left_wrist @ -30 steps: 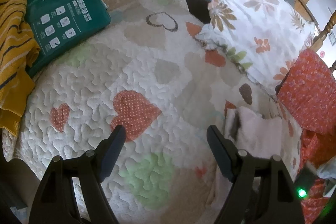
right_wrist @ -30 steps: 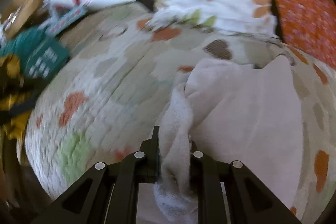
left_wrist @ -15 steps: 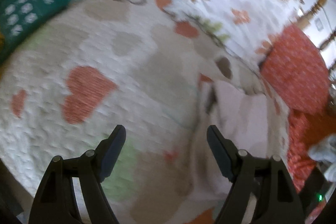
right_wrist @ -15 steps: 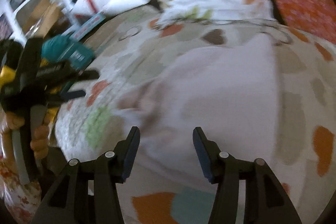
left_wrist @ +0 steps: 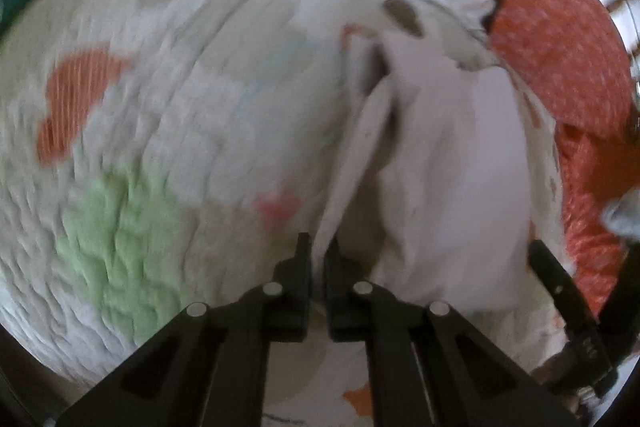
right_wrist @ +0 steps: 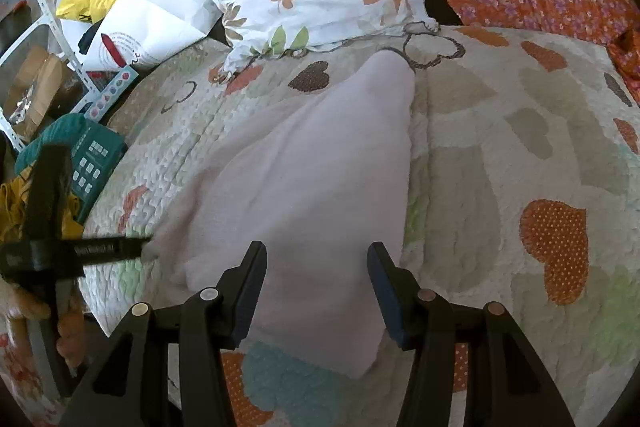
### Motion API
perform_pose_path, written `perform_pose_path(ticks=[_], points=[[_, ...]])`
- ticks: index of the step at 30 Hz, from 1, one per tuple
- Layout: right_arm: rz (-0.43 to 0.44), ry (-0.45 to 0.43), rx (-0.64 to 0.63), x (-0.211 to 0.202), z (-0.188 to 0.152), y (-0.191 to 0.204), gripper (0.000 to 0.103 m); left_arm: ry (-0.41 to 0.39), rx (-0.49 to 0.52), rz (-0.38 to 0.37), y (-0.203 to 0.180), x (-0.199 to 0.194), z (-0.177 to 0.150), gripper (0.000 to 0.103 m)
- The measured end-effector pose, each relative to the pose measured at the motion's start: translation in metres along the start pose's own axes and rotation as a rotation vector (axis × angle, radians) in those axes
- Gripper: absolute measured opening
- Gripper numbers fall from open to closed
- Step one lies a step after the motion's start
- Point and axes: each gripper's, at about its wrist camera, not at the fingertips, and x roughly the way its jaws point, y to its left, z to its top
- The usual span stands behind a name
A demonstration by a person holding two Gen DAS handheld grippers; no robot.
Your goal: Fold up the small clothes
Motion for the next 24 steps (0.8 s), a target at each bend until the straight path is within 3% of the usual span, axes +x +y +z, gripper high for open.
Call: perform_pose_path(ticks=[3,9,12,16,17,18,19,24], points=[[0.045,-0.008,0.001,0.003,0.015,0.011,0.057,0.028,-0.041,-0.041,0.012,0.008,-0.002,0.006],[0.115,0.026,-0.093,0.037,0.061,0.064,0.057,0.034,0.017,-0.016,0.001,0.004,-0.01,0.007],[0.098,0.068,-0.142,0.068,0.082,0.091,0.057,0.032,0.021,-0.038,0.001,0.0,-0.012,0.007],[-0.006,0.149,-0.185,0.119,0.098,0.11,0.058,0.033,-0.009,-0.101,0.009,-0.009,-0.011,0.013],[-0.046,0.168,-0.194,0.129,0.098,0.11,0.051,0.026,-0.015,-0.111,0.012,-0.014,-0.01,0.015],[-0.085,0.19,-0.2,0.139,0.098,0.109,0.034,0.019,-0.021,-0.12,0.016,-0.02,-0.011,0.016],[-0.107,0.217,-0.198,0.148,0.097,0.108,0.006,0.011,-0.027,-0.129,0.021,-0.025,-0.011,0.017],[-0.073,0.167,-0.153,0.142,0.107,0.111,0.006,-0.071,-0.081,-0.127,0.048,-0.055,-0.008,0.028]])
